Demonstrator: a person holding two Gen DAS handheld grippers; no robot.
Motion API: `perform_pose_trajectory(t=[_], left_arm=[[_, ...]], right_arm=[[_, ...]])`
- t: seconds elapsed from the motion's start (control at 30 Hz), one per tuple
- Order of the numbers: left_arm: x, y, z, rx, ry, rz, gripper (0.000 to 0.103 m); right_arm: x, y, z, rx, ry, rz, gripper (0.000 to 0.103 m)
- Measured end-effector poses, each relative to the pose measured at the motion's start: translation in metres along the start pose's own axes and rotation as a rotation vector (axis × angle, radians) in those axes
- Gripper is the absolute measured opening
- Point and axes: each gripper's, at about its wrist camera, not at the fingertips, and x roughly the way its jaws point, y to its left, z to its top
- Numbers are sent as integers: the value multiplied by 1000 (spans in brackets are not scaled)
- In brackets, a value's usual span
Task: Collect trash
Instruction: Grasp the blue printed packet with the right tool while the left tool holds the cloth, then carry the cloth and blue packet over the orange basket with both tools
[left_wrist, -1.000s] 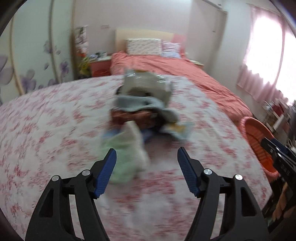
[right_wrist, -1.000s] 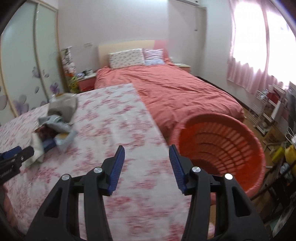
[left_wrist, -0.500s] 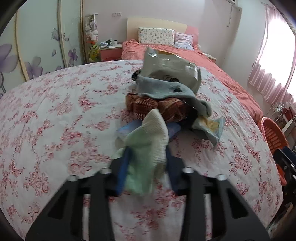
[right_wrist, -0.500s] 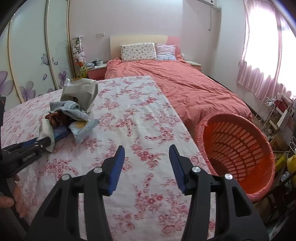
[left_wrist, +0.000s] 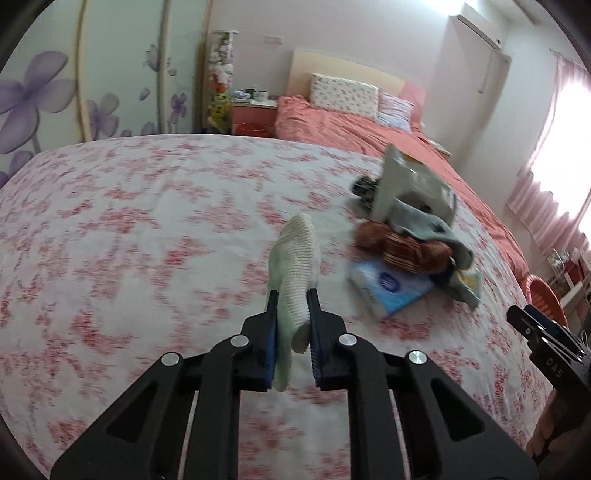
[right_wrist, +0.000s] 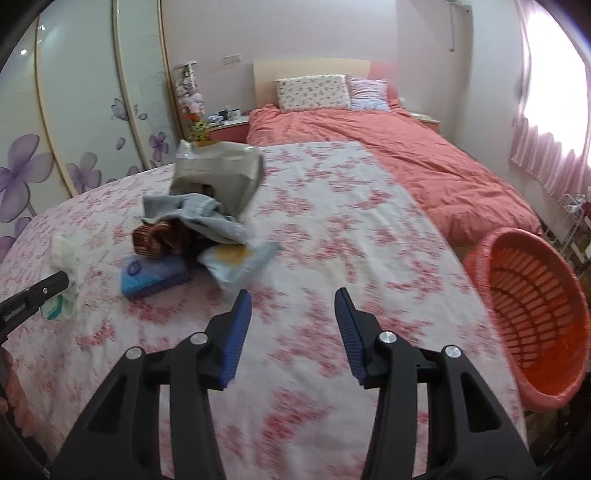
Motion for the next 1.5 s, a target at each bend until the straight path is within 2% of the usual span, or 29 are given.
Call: perform_pose_trajectory(t=[0.17,0.37,0.47,0.5,0.53,0.63,0.97,1.5], left_arm=[[-6,12,3,-17,-7,18,14],[-8,18,2,-21,-7,10,14],[-10,18,2,-18,-11,2,14],[-11,17,3,-17,-14,-2,14],[-11,17,3,-16,-16,-6,14],[-14,14,5,-12,-21,-16,14],[-24,-19,8,25,-38,-73,14],[-38,-113,5,156,-56,-225,14]], right_arm=[[18,26,10,-20,20,51,42],[37,49,14,-88,41,15,41],[46,47,14,-111,61,-47,25],[45,43,14,-101,63,-50,18],[43,38,14,-86,65,-46,15],[34,19,13,-37,64,-36,12],[-6,-41,8,55,18,-83,11],[-63,-111,0,161,-89,-157,11]])
